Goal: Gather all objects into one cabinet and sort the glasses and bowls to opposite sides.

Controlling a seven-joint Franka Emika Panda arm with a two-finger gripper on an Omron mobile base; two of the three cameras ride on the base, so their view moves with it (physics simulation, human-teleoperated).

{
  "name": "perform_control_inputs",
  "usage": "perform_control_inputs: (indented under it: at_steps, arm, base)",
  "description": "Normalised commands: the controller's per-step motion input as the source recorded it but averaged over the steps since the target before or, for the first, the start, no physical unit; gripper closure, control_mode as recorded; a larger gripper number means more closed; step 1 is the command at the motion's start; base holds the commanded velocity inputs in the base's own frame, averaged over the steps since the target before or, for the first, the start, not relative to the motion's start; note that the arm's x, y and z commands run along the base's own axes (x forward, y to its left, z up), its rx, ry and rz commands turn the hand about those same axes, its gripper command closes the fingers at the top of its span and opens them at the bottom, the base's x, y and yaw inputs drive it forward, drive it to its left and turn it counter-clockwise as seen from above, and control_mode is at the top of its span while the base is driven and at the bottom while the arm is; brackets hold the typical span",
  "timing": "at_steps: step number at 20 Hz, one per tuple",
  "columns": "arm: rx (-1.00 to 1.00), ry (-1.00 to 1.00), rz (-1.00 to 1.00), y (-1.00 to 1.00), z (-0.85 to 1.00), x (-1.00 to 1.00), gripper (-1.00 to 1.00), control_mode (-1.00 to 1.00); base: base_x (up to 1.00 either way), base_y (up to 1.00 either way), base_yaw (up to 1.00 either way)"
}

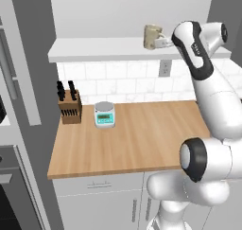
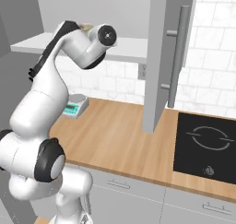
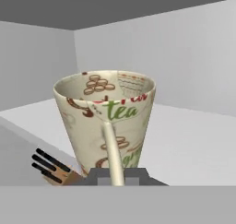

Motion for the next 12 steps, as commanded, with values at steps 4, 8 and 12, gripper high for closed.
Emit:
perform_control_inputs:
  at_steps: [4,8,12]
  arm:
    - [0.00,0.00,0.00,0.09,0.00,-1.00,1.00,-1.00]
    - [0.00,0.02,0.00,0.20,-0.05,-1.00,1.00,-1.00]
    - [0.00,0.19,-0.02,0.27,-0.28,-1.00,1.00,-1.00]
  base:
    - [0.00,0.00,0.00]
    - [0.00,0.00,0.00]
    - [0.00,0.00,0.00]
